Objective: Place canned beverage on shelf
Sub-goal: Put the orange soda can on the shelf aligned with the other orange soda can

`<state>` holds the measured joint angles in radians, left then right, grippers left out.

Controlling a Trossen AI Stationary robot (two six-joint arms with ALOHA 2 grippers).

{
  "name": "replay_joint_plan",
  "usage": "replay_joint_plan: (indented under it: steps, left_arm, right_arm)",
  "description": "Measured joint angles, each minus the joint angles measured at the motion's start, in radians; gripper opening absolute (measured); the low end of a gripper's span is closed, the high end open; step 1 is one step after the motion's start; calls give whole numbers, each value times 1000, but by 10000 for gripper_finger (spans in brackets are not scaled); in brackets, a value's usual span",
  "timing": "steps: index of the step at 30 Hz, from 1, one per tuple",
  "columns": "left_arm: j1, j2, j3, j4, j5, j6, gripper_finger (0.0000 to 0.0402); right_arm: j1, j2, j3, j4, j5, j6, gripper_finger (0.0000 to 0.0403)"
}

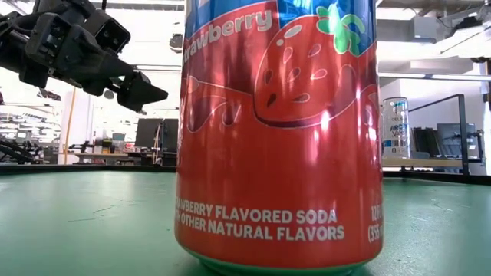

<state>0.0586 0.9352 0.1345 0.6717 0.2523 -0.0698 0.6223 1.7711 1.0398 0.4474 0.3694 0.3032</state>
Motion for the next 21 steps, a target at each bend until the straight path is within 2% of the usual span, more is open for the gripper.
replay_joint_plan:
  steps: [13, 21]
  left_arm:
    - [0, 0, 0, -10, 15, -73, 377]
    - [0, 0, 0, -8, 16, -109, 377]
  right_arm:
    - [134, 140, 97, -2, 311, 30, 392]
    - [127, 178, 98, 22, 349, 65, 392]
